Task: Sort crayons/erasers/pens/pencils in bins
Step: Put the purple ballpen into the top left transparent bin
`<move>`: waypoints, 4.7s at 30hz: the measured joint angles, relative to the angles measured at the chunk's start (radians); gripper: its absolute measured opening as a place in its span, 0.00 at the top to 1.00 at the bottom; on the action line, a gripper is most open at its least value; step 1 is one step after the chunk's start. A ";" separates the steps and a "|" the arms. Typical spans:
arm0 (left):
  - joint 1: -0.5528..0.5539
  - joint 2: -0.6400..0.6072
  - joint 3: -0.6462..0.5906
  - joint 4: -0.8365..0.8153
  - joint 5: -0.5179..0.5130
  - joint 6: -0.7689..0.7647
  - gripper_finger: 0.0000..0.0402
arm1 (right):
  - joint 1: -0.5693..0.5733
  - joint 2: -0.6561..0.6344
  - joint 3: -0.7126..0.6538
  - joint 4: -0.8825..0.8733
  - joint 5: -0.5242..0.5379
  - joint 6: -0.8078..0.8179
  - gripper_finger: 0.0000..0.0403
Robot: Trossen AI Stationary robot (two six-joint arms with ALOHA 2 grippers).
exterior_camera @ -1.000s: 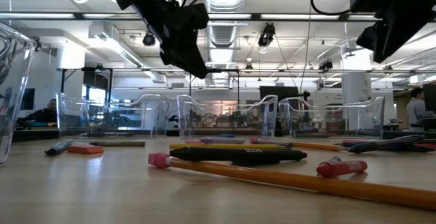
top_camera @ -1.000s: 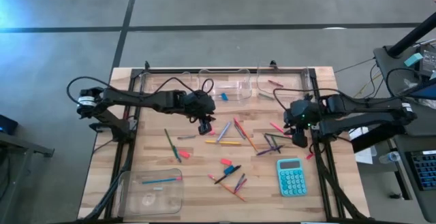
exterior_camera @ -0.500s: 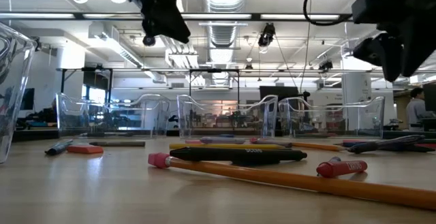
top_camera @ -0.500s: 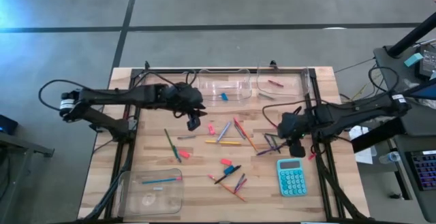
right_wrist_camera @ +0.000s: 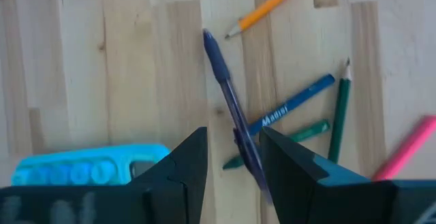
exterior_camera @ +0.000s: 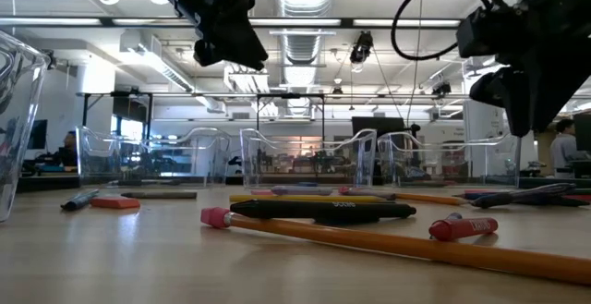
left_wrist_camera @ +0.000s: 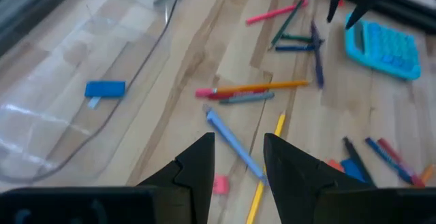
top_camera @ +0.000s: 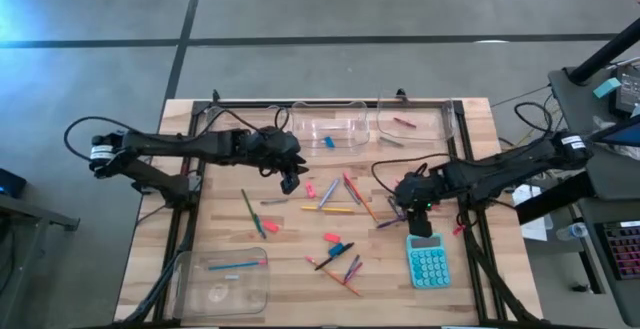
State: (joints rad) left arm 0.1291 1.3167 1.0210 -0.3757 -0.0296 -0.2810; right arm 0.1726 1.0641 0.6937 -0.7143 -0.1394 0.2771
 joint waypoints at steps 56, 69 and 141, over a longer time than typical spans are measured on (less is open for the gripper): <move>-0.002 0.003 -0.041 0.178 0.038 0.031 0.72 | 0.026 0.031 -0.002 0.219 0.064 -0.064 0.89; -0.078 0.056 -0.209 0.818 0.160 0.110 0.72 | -0.003 0.005 -0.007 0.841 0.134 -0.267 0.89; 0.338 -0.115 0.099 -0.579 -0.340 0.364 0.94 | -0.091 0.070 0.023 0.749 0.201 -0.297 0.41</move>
State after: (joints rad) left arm 0.4672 1.2020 1.1198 -0.9547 -0.3694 0.0834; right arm 0.0818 1.1339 0.7170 0.0345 0.0620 -0.0196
